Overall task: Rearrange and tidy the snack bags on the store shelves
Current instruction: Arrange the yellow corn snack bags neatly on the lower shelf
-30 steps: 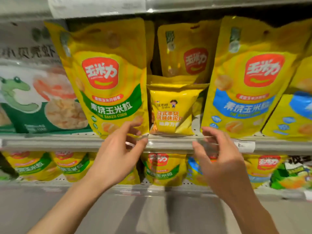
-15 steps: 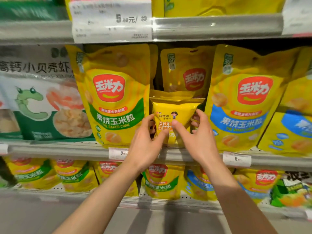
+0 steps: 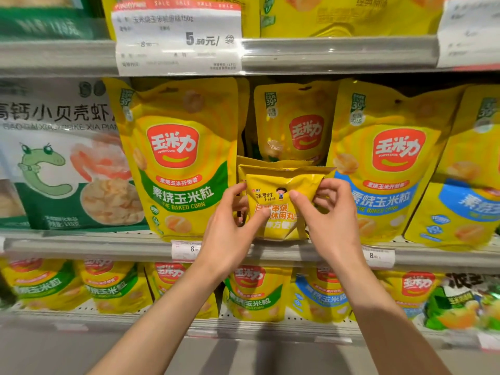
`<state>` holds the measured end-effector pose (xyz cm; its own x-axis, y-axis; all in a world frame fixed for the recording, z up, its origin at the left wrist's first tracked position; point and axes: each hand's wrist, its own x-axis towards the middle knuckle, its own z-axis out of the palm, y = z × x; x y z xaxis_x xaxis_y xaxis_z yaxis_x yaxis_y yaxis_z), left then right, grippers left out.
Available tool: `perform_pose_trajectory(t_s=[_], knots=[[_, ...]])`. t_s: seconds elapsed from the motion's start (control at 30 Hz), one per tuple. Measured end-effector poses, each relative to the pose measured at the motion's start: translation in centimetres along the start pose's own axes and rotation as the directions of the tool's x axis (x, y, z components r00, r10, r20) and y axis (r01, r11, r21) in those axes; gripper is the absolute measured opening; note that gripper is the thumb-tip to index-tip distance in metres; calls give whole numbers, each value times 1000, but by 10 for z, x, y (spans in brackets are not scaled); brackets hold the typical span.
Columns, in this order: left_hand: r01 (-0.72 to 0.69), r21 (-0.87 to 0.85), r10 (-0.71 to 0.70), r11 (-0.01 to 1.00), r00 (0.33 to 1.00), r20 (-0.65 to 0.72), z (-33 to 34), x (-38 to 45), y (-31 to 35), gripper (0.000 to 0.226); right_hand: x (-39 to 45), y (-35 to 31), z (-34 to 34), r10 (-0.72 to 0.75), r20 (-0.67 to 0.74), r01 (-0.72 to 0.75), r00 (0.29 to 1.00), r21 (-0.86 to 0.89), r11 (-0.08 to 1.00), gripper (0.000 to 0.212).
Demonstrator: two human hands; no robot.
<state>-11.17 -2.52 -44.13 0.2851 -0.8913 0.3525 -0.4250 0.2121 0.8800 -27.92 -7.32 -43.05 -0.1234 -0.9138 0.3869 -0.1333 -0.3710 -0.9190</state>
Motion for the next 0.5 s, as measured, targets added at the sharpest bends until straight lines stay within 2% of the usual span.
perform_pose_trajectory(t_s=[0.1,0.23,0.27,0.4,0.5], knots=[[6,-14,-5,1000,996,94,0,-3,-3,72,0,1,-4,-5,-3,5,1000,51,999,38],[35,-26,-29,999,980,196,-5,-6,-3,89,-7,-7,-11,-40,4,39,999,95,995,34],[41,-34,-34,999,979,201,-7,-6,0,86,-9,-9,-12,-36,20,33,999,109,994,33],[91,-81,-77,993,983,166,-21,-11,7,50,-21,-15,-13,1,115,-16,993,134,991,35],[174,-151,-151,973,977,151,-32,-20,4,45,-22,-11,-9,40,124,-50,992,75,996,30]])
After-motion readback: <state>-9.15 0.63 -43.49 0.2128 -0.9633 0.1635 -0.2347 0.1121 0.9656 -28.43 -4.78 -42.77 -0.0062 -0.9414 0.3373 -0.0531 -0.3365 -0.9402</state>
